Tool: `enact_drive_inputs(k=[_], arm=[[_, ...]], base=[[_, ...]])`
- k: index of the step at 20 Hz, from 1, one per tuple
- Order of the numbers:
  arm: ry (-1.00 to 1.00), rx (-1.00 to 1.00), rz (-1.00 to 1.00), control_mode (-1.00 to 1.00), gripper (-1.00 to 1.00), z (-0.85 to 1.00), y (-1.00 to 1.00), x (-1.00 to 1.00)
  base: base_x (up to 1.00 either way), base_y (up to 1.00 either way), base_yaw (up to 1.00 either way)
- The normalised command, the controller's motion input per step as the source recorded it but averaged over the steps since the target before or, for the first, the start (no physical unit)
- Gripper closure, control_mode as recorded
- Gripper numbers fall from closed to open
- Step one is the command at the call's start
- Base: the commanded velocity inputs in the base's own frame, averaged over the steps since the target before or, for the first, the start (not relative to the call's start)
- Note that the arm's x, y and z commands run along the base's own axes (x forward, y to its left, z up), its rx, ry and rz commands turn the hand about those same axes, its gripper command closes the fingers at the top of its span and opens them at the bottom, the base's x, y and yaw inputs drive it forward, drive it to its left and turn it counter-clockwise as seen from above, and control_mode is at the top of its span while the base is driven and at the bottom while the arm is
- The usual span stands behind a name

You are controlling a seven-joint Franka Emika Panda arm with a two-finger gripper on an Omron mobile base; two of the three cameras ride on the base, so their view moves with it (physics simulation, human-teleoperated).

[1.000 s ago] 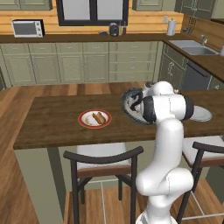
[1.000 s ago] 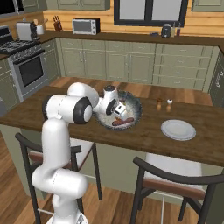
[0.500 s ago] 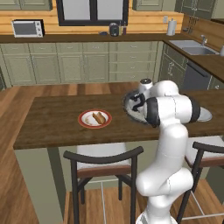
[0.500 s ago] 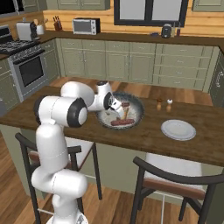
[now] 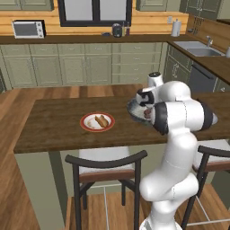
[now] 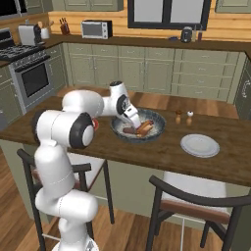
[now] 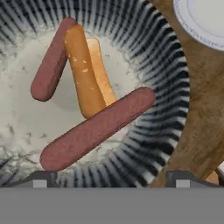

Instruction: Place one bun and one sausage from the bowl on each plate.

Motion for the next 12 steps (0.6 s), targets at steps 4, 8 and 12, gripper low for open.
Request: enact_drive_inputs(k=[4, 8, 12], arm=[[0.22, 0.00, -0.41, -1.00, -1.00, 0.23, 0.00, -0.45], [0.07, 0.01, -0.34, -1.00, -1.00, -0.38, 0.02, -0.10], [-0.12, 0.01, -0.07, -1.00, -1.00, -0.43, 0.01, 0.35]], base=[[0.00, 0.00, 0.00], [0.00, 0.00, 0.00], [0.00, 0.00, 0.00]])
